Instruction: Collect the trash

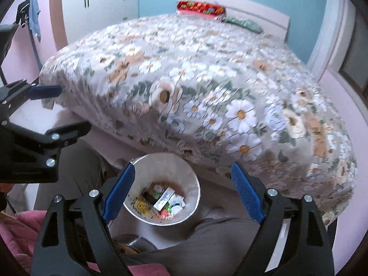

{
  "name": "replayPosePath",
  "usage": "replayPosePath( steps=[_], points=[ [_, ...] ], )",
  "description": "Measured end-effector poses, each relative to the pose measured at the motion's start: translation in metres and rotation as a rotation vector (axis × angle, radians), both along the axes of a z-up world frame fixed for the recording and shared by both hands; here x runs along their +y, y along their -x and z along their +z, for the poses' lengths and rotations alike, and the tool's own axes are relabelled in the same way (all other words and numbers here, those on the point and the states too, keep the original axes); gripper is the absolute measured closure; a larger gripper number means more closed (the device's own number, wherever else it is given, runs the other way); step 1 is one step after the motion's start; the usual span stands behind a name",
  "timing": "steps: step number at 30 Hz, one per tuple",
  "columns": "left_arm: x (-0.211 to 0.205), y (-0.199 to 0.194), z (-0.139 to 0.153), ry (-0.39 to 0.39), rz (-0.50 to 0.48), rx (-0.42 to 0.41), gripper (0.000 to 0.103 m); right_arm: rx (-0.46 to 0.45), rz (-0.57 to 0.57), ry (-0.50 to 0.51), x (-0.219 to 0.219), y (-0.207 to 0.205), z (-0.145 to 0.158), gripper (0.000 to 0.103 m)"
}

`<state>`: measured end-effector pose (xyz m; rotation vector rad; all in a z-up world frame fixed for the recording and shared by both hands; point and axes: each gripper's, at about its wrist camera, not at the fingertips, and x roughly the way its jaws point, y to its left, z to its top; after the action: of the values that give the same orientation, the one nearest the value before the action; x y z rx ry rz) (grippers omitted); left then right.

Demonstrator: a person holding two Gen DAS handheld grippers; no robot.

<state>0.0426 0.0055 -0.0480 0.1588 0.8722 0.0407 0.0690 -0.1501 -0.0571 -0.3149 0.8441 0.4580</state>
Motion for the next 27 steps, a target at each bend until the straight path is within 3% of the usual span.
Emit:
replayPosePath(
  steps=[3, 10, 14, 27],
  points=[
    [-0.003, 0.016, 0.009, 0.012, -0.004, -0.028, 0.009, -0.099, -0.051, -0.007, -0.006, 0.023, 0.012, 0.017],
    [-0.011, 0.033, 0.016, 0.019, -0.012, -0.059, 0.009, -0.185, -0.125, -0.077, -0.017, 0.059, 0.020, 0.016],
    [-0.015, 0.039, 0.018, 0.008, -0.007, -0.078, 0.009, -0.148, -0.157, -0.137, -0.026, 0.063, 0.021, 0.016],
    [-0.018, 0.040, 0.016, 0.009, -0.004, -0.069, 0.009, -0.130, -0.197, -0.124, -0.026, 0.068, 0.019, 0.016]
  ],
)
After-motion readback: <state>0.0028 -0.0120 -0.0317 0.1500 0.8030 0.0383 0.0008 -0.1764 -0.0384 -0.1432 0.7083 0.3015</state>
